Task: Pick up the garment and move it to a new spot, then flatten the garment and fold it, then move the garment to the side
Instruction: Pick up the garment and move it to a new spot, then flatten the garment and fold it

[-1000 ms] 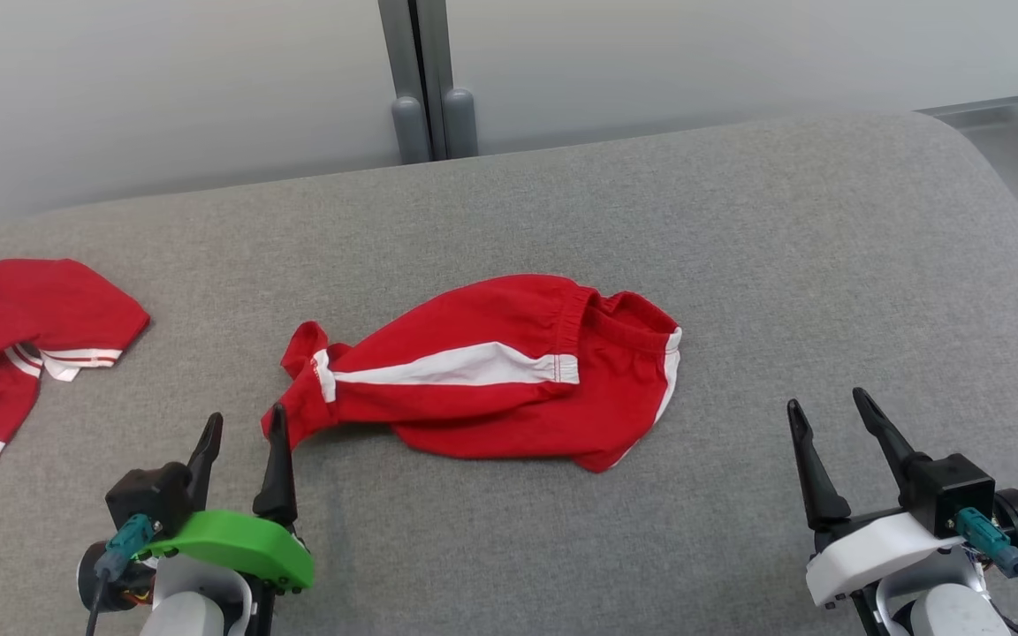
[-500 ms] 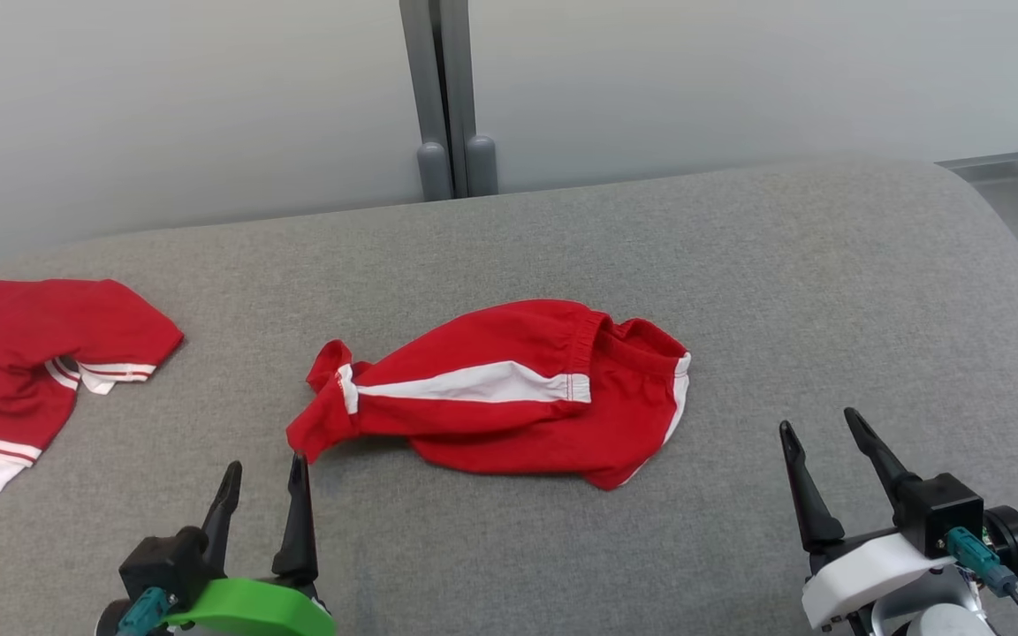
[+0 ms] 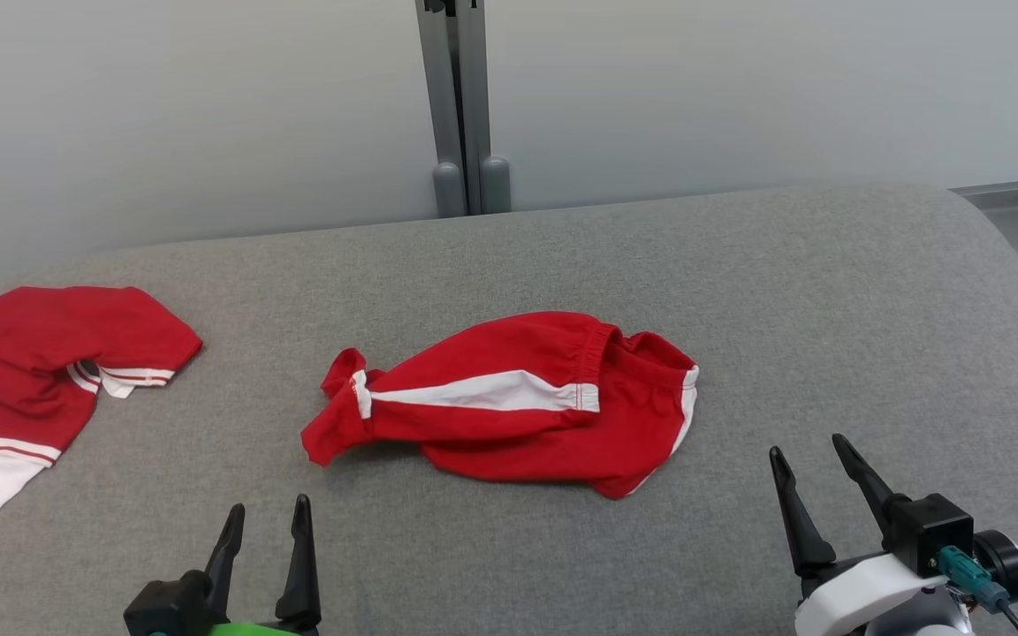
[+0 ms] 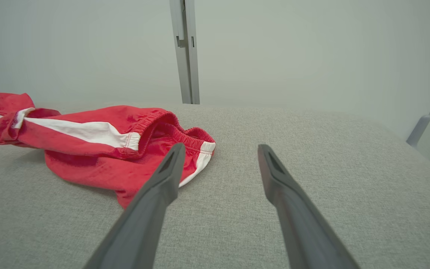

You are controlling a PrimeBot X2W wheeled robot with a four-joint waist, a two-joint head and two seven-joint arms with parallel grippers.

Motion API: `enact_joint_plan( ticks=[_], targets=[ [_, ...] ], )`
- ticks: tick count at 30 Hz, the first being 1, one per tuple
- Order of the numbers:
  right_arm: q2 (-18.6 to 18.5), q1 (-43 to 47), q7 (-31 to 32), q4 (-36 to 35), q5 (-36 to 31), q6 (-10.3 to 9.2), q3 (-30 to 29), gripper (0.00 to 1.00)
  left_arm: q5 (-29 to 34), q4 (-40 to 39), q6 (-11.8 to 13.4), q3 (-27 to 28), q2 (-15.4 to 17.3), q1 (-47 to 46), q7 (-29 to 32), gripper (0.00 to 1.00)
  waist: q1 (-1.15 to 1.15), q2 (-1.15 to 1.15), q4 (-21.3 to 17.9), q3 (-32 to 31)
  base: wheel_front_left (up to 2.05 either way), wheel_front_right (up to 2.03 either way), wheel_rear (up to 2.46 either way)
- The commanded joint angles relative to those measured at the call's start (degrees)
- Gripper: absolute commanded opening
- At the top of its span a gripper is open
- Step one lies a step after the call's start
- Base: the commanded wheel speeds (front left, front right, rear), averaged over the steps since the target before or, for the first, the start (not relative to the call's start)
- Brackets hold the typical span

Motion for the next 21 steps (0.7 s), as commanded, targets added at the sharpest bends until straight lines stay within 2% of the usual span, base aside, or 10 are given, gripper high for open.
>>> enact_joint_plan(
  ticks=[1, 16, 21],
  targets=[
    [-0.2, 0.8, -0.1, 0.2, 0.3, -0.06, 0.1, 1.0, -0.5, 0.0, -0.1, -0.1, 0.0, 0.7, 0.0, 1.0, 0.0, 0.0, 0.1, -0.1, 0.0, 0.0, 0.0],
    [-0.2, 0.5, -0.1, 1.1, 1.6, -0.06, 0.1, 1.0, -0.4, 0.2, 0.4, -1.0, 0.0, 0.6, 0.0, 1.0, 0.0, 0.0, 0.7, 0.1, 0.0, 0.0, 0.0],
    [-0.2, -2.3, -0.1, 2.6, 1.8, -0.06, 1.3, 1.0, -0.4, 0.8, 0.4, -1.9, 0.0, -0.5, 0.0, 1.0, 0.0, 0.0, 1.9, 0.8, 0.0, 0.0, 0.0]
  ],
)
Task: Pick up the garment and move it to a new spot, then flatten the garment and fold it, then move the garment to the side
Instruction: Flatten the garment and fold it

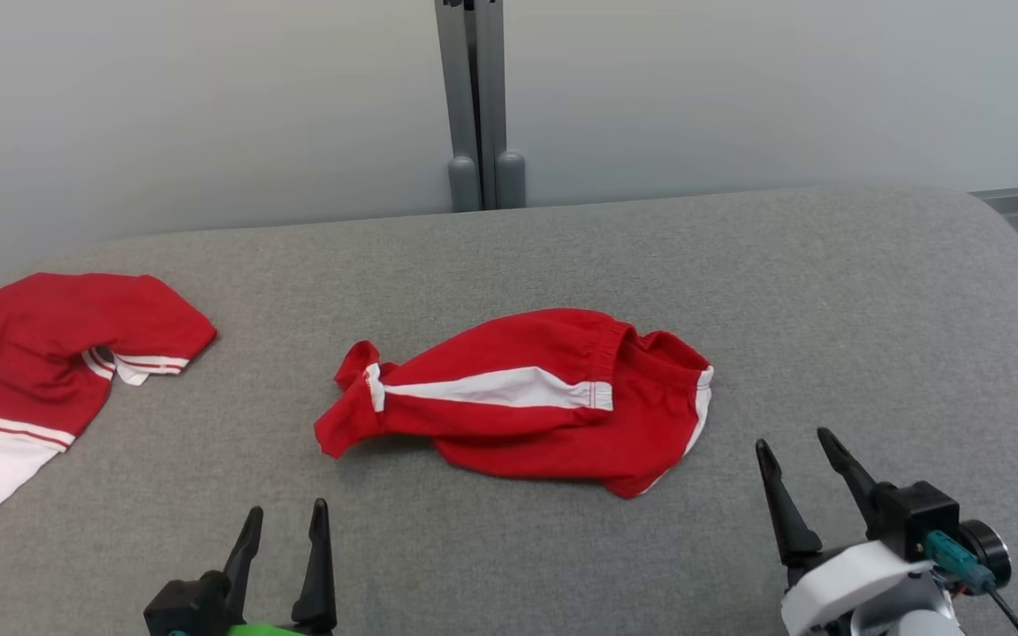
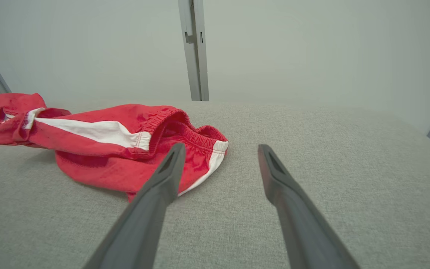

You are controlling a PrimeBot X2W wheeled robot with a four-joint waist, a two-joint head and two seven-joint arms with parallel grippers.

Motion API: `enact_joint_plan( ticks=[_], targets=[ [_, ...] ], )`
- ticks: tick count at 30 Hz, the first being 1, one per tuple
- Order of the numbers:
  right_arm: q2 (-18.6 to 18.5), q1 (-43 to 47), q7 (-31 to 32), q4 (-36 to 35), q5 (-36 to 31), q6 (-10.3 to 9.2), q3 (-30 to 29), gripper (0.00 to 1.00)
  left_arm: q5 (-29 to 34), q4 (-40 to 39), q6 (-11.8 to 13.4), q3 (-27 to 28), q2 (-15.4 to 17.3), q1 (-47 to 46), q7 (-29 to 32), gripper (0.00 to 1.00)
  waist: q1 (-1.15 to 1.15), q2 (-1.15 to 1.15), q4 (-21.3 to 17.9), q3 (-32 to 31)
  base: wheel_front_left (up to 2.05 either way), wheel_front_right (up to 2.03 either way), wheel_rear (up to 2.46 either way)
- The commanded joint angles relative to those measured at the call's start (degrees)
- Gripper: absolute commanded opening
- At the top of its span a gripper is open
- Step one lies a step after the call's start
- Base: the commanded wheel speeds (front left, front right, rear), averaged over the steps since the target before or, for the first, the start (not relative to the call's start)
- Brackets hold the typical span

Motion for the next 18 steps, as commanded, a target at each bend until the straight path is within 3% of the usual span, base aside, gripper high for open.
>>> enact_joint_plan(
  ticks=[1, 7, 18],
  targets=[
    [-0.2, -1.5, -0.1, 1.1, -0.2, -0.06, 0.6, 1.0, -0.4, 0.2, 0.1, -0.2, 0.1, -0.9, -0.1, 1.0, 0.0, 0.0, 0.9, 0.6, 0.0, 0.0, 0.0],
    [-0.2, -8.5, -0.1, 8.4, -2.3, -0.06, 3.5, 1.0, -0.7, 0.3, 0.4, -1.3, 0.1, -2.0, -0.1, 1.0, 0.0, 0.0, 4.4, 2.0, 0.0, 0.0, 0.0],
    [-0.3, -23.5, 0.1, 29.6, -5.4, -0.06, 7.1, 1.0, -0.9, -0.2, 1.0, -2.7, 0.1, -4.6, 0.0, 1.0, 0.0, 0.0, 13.7, 7.1, 0.0, 0.0, 0.0]
  ],
)
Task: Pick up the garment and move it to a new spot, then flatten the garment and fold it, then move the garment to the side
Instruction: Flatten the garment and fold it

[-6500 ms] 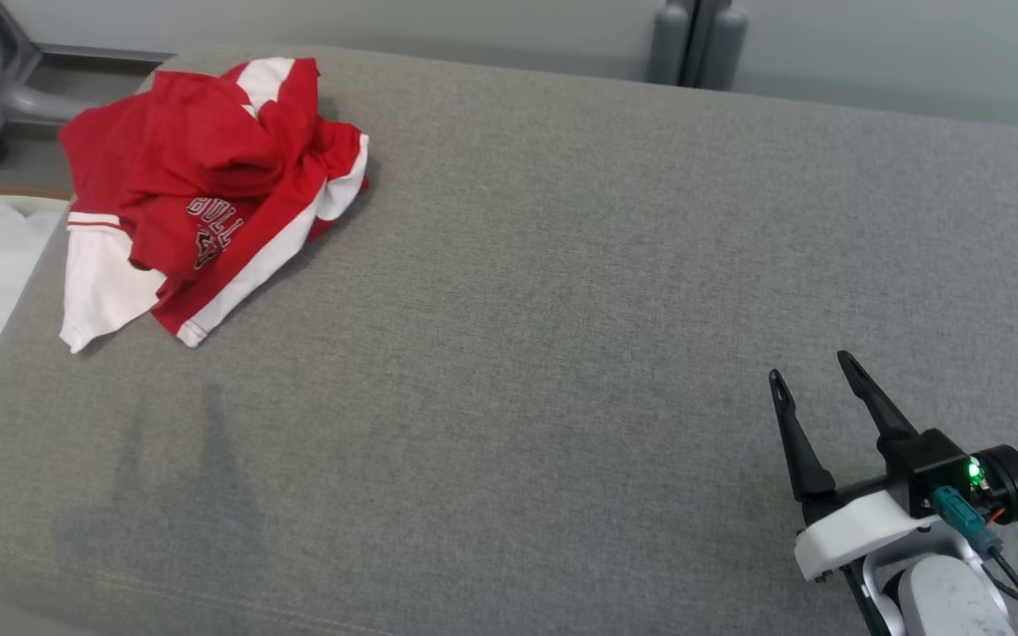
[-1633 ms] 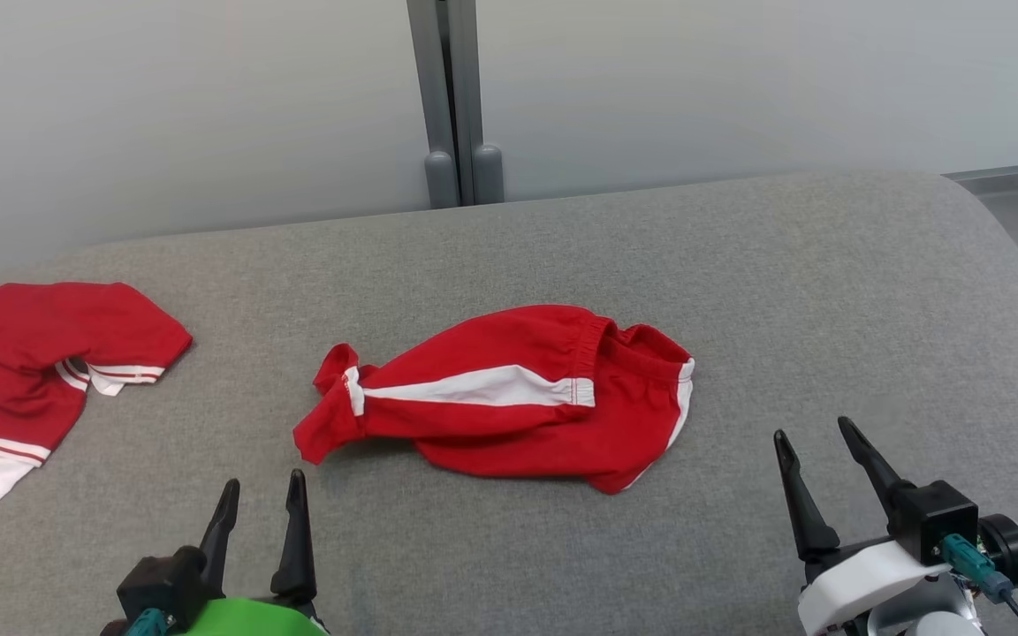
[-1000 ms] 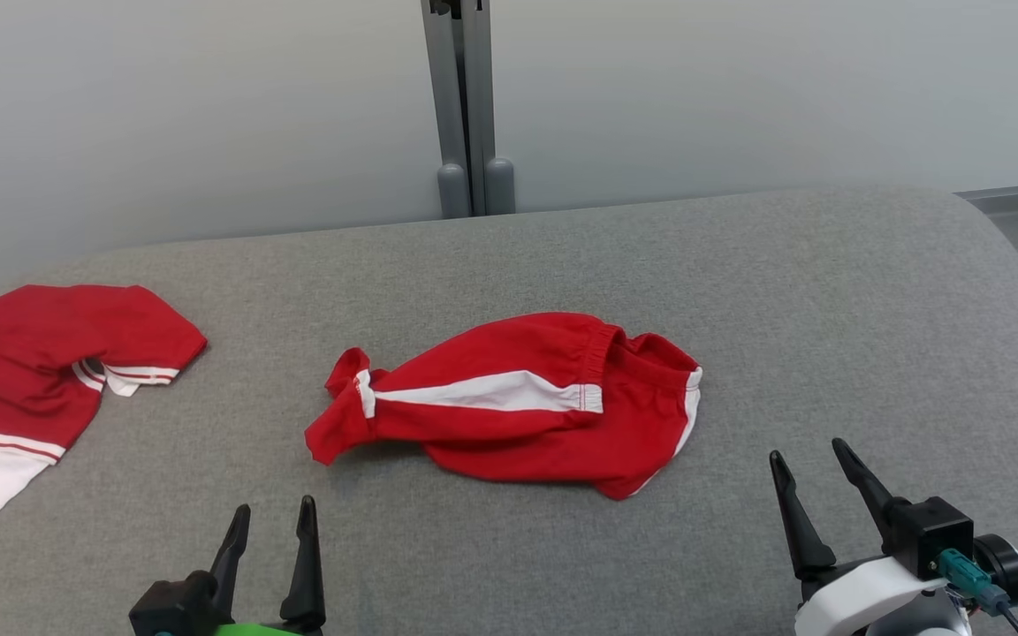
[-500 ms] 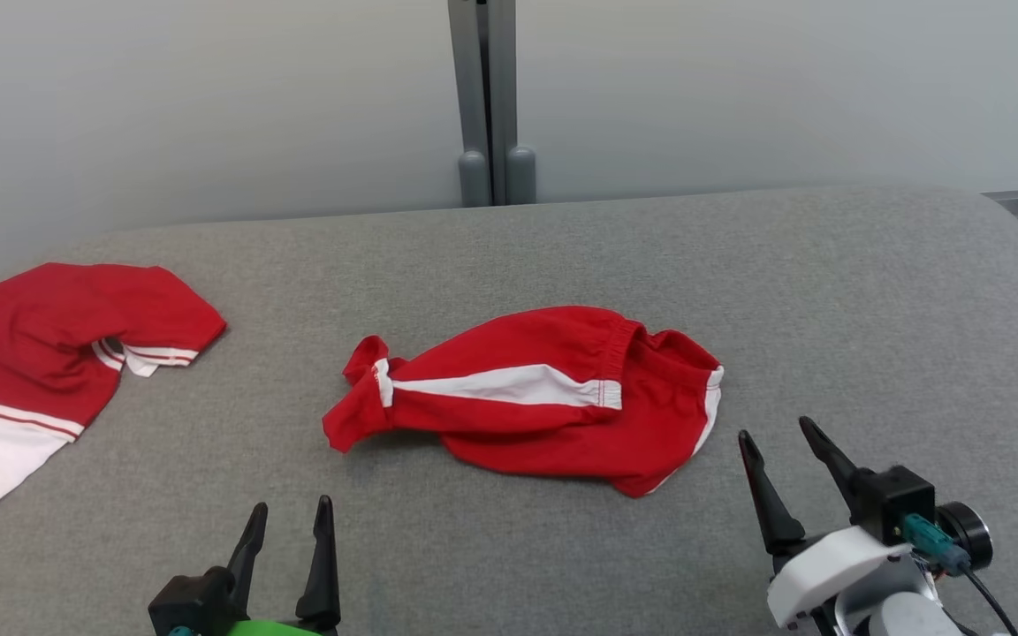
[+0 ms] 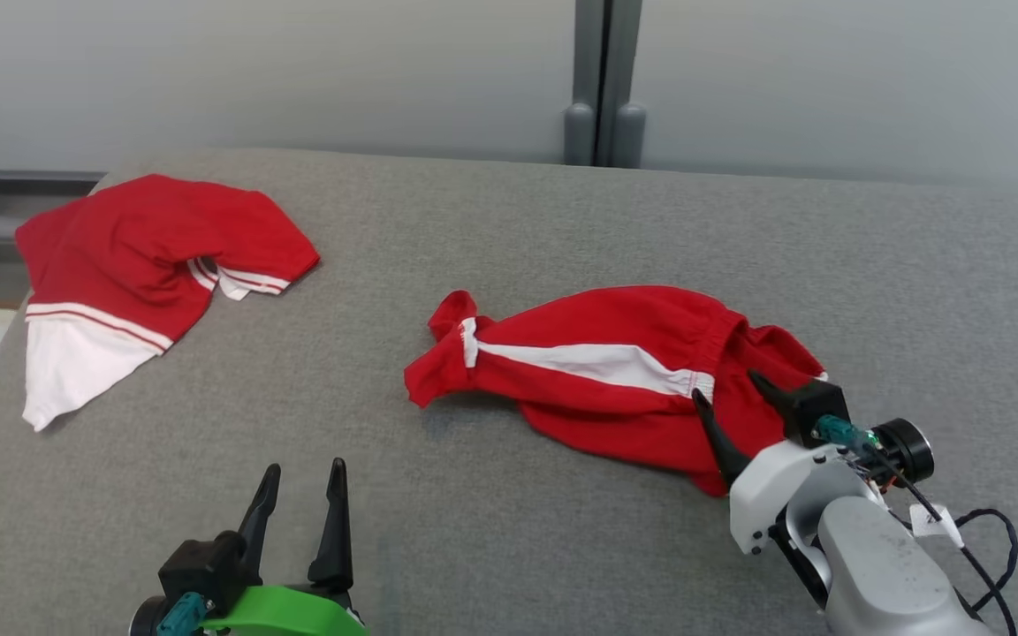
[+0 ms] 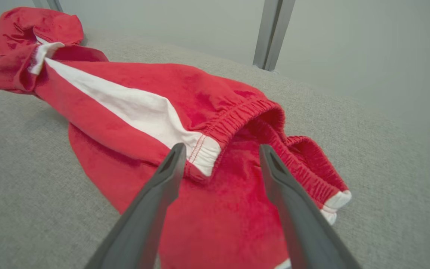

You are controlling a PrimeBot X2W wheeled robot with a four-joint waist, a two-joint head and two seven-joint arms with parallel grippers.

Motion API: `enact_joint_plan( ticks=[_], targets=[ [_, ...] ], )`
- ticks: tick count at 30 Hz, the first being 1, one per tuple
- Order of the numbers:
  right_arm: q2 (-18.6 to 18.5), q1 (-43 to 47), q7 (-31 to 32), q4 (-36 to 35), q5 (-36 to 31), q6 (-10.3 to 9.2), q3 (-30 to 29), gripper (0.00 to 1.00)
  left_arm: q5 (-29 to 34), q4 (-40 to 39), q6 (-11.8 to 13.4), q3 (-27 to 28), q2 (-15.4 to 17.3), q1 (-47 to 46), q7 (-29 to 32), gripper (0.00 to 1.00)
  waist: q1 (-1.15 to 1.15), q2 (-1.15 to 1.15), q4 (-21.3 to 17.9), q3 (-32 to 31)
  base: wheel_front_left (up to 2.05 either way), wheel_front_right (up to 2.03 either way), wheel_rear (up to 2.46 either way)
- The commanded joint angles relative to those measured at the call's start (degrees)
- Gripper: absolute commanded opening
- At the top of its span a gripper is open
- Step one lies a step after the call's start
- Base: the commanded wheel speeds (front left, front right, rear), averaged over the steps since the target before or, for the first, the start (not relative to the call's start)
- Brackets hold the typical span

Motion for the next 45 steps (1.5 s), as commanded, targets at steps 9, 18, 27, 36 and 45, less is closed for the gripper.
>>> enact_joint_plan(
  ticks=[9, 18, 27, 36, 45],
  targets=[
    [-0.4, -6.4, -0.2, 8.9, 0.6, -0.06, 1.6, 0.78, -0.7, -0.8, 0.9, 0.2, 0.1, -1.4, 0.0, 1.0, 0.0, 0.0, 6.7, 5.1, 0.0, 0.0, 0.0],
    [-0.3, -8.5, -0.3, 2.9, 5.1, -0.06, 7.4, 0.0, -0.4, -1.3, 1.2, 0.8, 0.1, -1.3, 0.0, 1.0, 0.0, 0.0, 3.6, 4.0, 0.0, 0.0, 0.0],
    [-0.4, -6.7, 0.5, -2.6, 7.0, -0.06, 10.8, 0.0, 0.2, -2.4, 1.1, 0.9, 0.1, 0.2, 0.0, 1.0, 0.0, 0.0, -0.6, 0.7, 0.0, 0.0, 0.0],
    [-0.4, 2.5, 4.2, -6.9, 3.0, -0.06, 1.1, 0.0, 0.6, -3.8, 1.1, 0.4, 0.1, 0.8, 0.0, 1.0, 0.0, 0.0, -3.3, 0.0, 0.0, 0.0, 0.0],
    [-0.3, 8.8, 4.3, -8.4, 1.0, -0.06, -5.4, 0.0, 0.9, -3.7, 0.7, -0.4, 0.1, -0.4, 0.0, 1.0, 0.0, 0.0, -3.9, 1.5, 0.0, 0.0, 0.0]
  ],
)
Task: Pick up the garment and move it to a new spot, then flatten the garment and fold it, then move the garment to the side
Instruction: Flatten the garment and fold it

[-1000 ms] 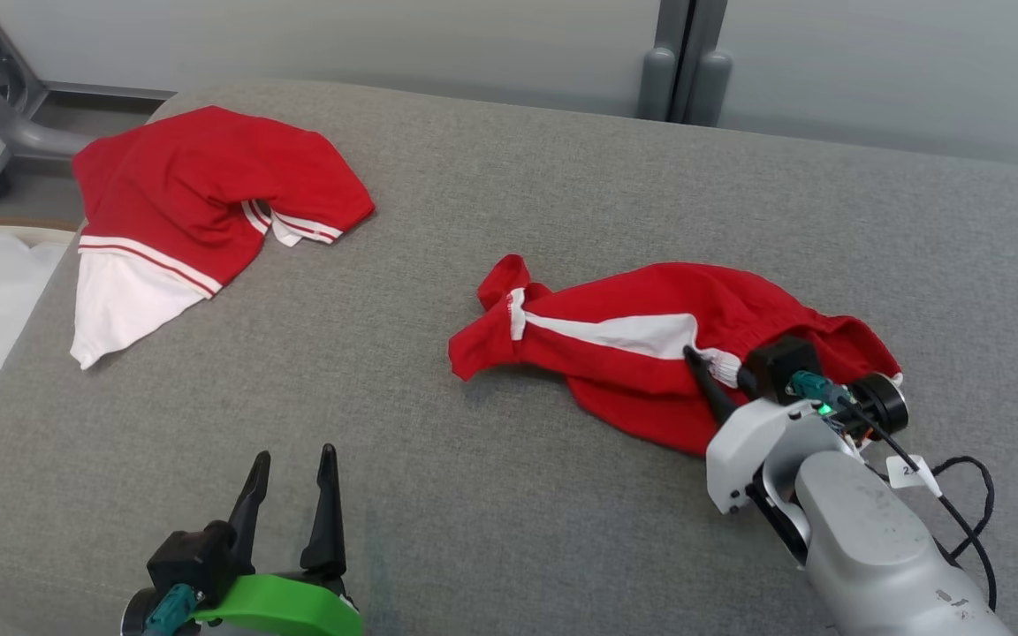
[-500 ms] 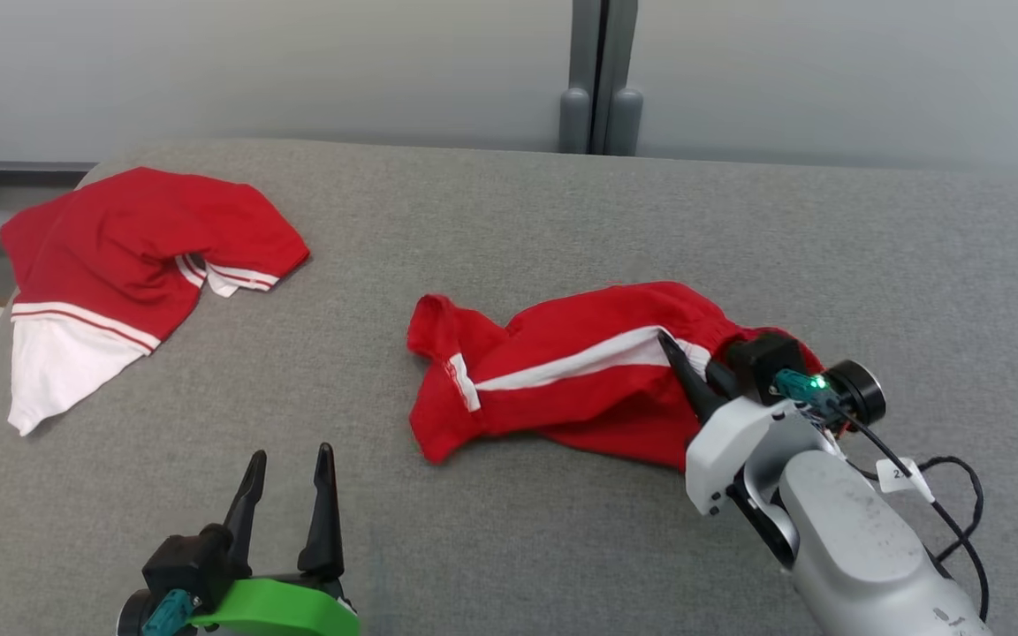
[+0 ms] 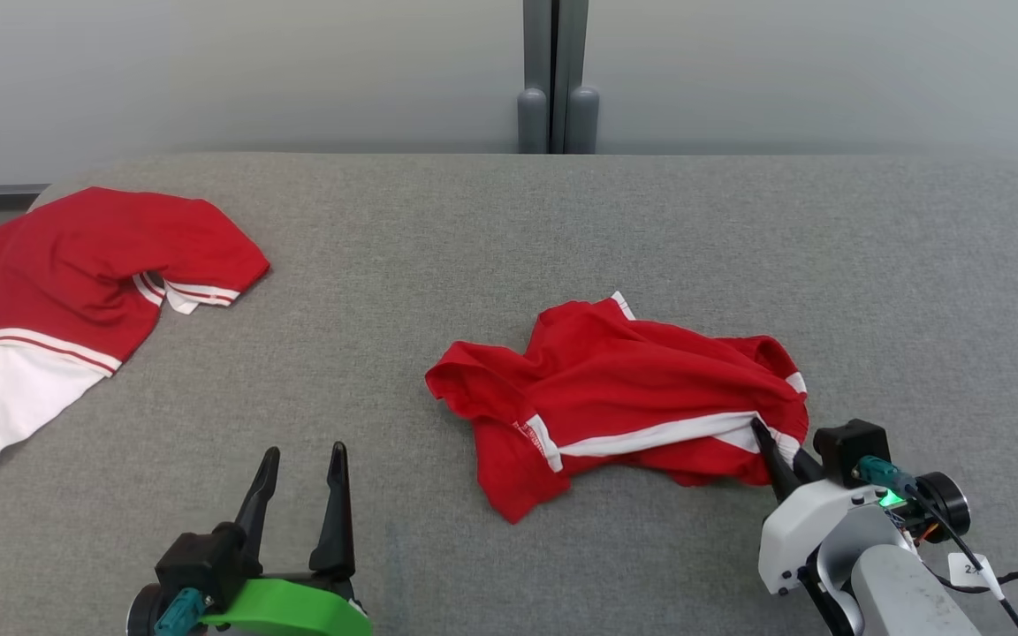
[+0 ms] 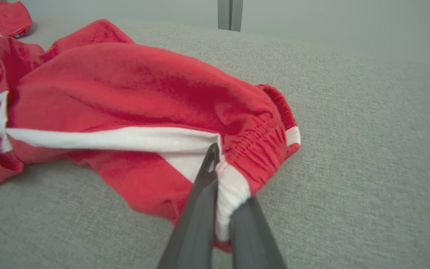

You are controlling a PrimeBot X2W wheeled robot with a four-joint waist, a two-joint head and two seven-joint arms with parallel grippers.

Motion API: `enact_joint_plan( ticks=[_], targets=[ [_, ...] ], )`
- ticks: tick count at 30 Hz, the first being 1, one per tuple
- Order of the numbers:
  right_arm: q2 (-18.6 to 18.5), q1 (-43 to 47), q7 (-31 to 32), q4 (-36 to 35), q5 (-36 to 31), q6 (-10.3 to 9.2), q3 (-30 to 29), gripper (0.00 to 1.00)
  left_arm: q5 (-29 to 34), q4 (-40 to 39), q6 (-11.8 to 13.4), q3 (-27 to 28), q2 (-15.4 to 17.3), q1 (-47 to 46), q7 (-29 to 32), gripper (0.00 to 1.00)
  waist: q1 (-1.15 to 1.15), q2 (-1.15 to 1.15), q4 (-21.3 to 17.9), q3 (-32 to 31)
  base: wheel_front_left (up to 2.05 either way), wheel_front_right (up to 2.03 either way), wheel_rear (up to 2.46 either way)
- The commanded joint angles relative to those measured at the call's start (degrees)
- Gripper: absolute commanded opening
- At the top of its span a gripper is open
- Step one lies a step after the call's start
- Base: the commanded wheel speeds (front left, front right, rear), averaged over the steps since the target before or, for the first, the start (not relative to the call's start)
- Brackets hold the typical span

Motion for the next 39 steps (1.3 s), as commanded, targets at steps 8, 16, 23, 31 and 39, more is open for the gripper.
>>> enact_joint_plan(
  ticks=[8, 16, 23, 31, 39],
  targets=[
    [-0.3, 2.0, -2.4, 0.5, -0.5, -0.06, -1.8, 1.0, 1.0, 0.5, -0.6, -2.4, 0.1, -2.0, 0.0, 1.0, 0.0, 0.0, -0.7, 0.4, 0.0, 0.0, 0.0],
    [-0.3, 3.8, -3.9, -3.6, -2.8, -0.06, -6.4, 1.0, 2.0, 4.7, -0.9, -10.5, 0.1, -7.9, 0.0, 1.0, 0.0, 0.0, -2.6, 0.0, 0.0, 0.0, 0.0],
    [-0.2, 4.6, -4.4, -9.4, -2.6, -0.06, -7.0, 1.0, -3.8, 14.0, 2.4, -20.4, 0.2, -15.7, 2.2, 1.0, 0.0, 0.0, -5.6, 0.6, 0.0, 0.0, 0.0],
    [-0.2, 5.8, -3.3, -14.0, -3.4, -0.06, -7.3, 1.0, -12.5, 21.2, 9.0, -27.2, 0.2, -22.5, 5.7, 1.0, 0.0, 0.0, -8.8, 2.0, 0.0, 0.0, 0.0],
    [-0.2, 6.9, -3.0, -15.3, -2.6, -0.06, -6.4, 1.0, -19.2, 25.8, 16.3, -31.0, 0.2, -26.2, 8.8, 0.45, 0.0, 0.0, -10.2, 2.5, 0.0, 0.0, 0.0]
  ],
)
